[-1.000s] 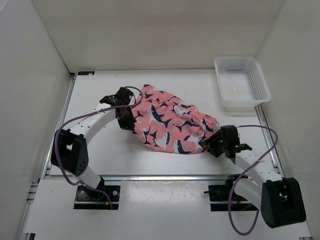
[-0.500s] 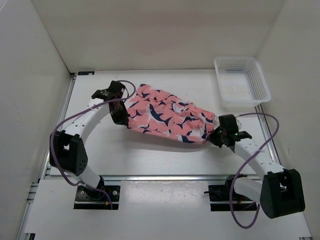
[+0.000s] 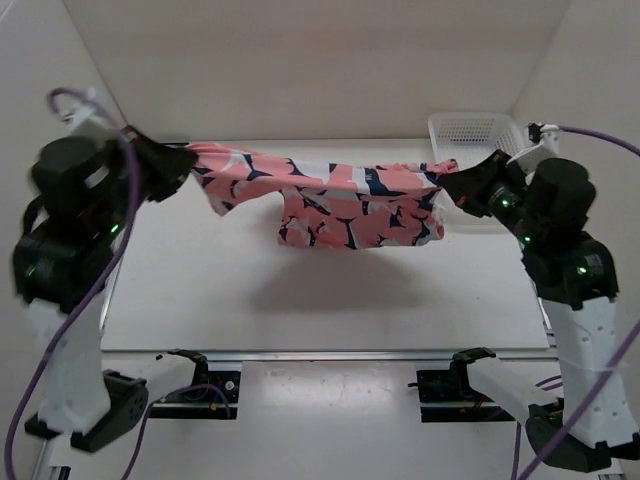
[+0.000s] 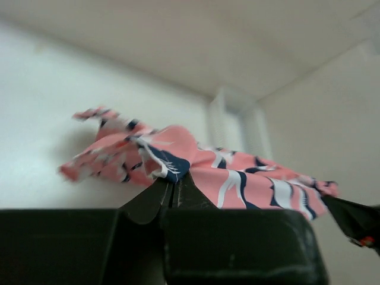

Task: Fold and stack the shorts
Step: Flatten the shorts out

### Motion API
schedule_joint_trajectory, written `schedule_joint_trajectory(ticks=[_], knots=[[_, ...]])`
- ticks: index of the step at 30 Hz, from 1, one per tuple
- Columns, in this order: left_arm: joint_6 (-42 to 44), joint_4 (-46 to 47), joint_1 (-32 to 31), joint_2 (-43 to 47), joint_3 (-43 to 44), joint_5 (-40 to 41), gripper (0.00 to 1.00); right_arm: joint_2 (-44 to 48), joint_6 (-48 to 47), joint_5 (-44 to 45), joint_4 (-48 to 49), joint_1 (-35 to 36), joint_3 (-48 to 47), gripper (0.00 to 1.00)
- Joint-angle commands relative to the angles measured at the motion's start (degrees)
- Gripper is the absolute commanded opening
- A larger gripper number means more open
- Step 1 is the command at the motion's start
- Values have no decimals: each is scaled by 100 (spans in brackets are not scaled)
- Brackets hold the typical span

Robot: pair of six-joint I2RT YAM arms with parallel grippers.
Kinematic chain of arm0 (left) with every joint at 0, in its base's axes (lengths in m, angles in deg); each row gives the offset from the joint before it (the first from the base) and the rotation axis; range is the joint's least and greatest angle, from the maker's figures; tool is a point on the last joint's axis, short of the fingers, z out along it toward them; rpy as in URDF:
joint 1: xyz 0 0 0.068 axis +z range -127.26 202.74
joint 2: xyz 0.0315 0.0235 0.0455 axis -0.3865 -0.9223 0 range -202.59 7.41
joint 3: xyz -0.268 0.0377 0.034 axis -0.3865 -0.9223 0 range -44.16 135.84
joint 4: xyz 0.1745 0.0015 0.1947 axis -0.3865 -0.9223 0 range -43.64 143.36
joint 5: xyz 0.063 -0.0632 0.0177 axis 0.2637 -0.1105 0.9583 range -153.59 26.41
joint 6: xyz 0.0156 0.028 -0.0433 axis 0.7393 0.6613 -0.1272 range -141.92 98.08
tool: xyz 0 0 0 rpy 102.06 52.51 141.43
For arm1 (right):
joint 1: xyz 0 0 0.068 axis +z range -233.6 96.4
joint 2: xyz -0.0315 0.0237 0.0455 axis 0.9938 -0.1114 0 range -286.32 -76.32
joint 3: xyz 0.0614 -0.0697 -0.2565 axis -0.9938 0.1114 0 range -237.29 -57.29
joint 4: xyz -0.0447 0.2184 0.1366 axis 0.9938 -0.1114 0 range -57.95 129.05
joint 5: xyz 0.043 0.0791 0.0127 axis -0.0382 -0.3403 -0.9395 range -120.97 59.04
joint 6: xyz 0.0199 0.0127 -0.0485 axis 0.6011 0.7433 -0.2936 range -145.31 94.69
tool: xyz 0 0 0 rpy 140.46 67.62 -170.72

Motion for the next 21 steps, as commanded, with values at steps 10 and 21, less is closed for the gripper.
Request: schedule_joint_trajectory(ticks=[10, 21], knots=[[218, -638, 62, 1005, 2481, 1407, 10, 251, -796, -2221, -1097, -17, -2667, 0], [526, -367, 62, 188, 2362, 1803, 10, 50, -610, -1291, -1097, -17, -2028, 0]])
